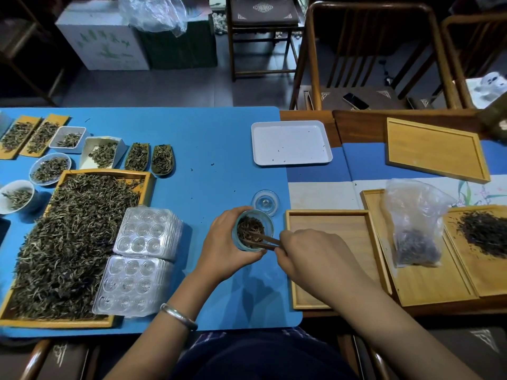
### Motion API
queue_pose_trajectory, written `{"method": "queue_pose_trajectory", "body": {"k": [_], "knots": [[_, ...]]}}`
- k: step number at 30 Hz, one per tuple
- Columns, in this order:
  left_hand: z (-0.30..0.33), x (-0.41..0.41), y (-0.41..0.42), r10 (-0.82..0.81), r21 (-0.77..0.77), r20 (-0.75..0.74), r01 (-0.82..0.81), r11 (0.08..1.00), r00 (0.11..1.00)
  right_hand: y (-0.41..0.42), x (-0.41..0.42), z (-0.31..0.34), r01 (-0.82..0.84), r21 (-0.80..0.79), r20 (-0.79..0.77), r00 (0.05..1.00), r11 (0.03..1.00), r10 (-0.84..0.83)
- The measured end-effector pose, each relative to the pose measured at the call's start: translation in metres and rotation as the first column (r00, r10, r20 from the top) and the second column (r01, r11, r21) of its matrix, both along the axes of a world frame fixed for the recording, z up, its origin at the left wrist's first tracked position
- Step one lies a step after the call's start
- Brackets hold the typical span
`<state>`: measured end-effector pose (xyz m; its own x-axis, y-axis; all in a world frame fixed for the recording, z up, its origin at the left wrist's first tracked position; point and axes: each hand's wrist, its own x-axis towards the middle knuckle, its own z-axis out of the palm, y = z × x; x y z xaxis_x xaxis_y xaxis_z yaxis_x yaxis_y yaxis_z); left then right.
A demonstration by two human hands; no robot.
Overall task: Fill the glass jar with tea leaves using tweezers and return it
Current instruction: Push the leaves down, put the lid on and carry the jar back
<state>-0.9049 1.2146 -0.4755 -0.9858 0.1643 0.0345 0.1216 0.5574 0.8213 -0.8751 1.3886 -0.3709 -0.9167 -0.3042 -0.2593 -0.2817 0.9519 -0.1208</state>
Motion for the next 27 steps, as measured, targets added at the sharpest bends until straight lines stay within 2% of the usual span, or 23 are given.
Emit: {"method": "queue_pose_trajectory", "body": {"k": [13, 15, 18, 21, 25, 27], "knots": [[-0.003, -0.004, -0.006, 0.066, 0.054, 0.073, -0.07, 0.996, 0.995, 0.022, 0.012, -0.007, 0.135, -0.188, -0.037, 0.989, 0.973, -0.145], [-0.005, -0.006, -0.006, 0.072, 0.055, 0.081, -0.077, 0.996, 0.994, 0.026, 0.016, -0.014, 0.164, -0.266, -0.058, 0.981, 0.95, -0.186], [-0.01, -0.008, -0.006, 0.098, 0.055, 0.087, -0.102, 0.993, 0.991, 0.039, 0.02, -0.032, 0.286, -0.508, -0.077, 0.924, 0.813, -0.373], [-0.014, -0.008, -0.005, 0.104, 0.05, 0.099, -0.11, 0.993, 0.99, 0.057, 0.019, -0.065, 0.4, -0.634, -0.069, 0.823, 0.662, -0.564], [-0.019, -0.007, -0.001, 0.093, 0.067, 0.138, -0.103, 0.992, 0.986, 0.078, 0.017, -0.119, 0.632, -0.653, 0.119, 0.63, 0.418, -0.768], [-0.022, -0.006, 0.0, 0.089, 0.072, 0.148, -0.1, 0.992, 0.985, 0.085, 0.017, -0.14, 0.698, -0.615, 0.148, 0.56, 0.367, -0.816]]}}
